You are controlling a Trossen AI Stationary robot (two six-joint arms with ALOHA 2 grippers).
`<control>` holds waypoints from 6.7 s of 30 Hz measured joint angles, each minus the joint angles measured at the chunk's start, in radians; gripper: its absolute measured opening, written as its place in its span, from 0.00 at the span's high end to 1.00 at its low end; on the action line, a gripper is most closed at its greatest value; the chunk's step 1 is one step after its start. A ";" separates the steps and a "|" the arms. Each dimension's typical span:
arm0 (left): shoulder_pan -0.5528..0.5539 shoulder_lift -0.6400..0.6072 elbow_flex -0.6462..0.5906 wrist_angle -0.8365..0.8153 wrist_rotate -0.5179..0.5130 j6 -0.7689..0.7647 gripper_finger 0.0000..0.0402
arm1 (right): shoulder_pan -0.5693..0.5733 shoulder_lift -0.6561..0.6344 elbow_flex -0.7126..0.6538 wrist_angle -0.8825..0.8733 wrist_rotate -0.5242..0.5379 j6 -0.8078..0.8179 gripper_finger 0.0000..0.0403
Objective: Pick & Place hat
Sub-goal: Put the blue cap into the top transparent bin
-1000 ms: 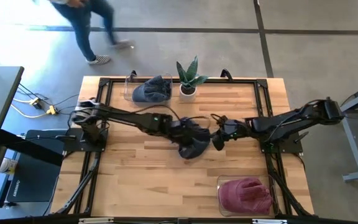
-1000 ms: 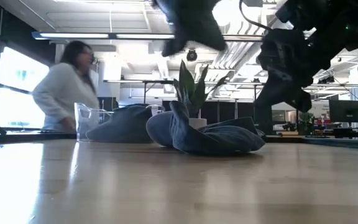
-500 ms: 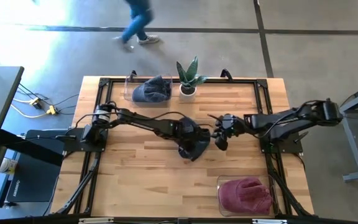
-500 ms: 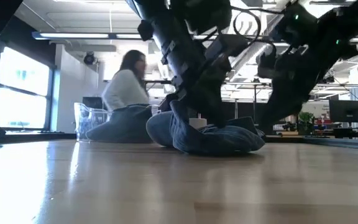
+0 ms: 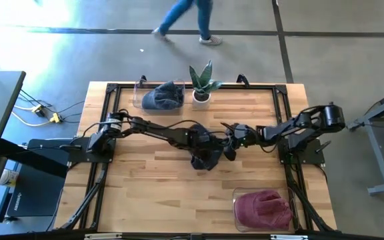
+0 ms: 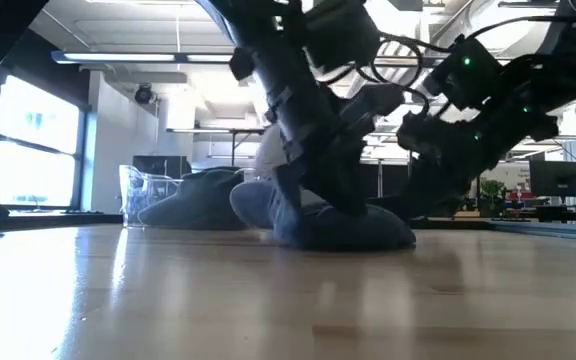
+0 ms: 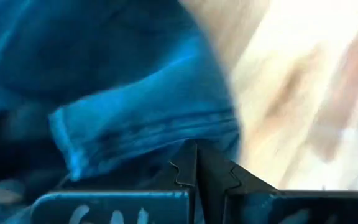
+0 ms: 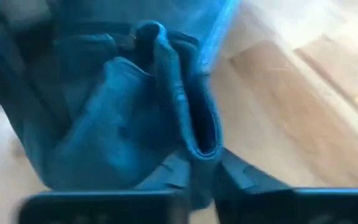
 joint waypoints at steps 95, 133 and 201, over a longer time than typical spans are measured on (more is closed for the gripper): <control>-0.004 0.023 0.130 -0.484 -0.162 -0.166 0.93 | 0.231 -0.515 0.071 -0.773 0.145 0.419 0.98; -0.093 -0.181 0.250 -0.921 -0.123 0.049 0.55 | 0.199 -0.341 0.198 -0.510 -0.087 0.152 0.53; -0.413 -1.287 -0.483 -0.742 -0.830 -0.353 0.55 | -0.278 0.719 1.715 -0.325 -0.092 0.324 0.97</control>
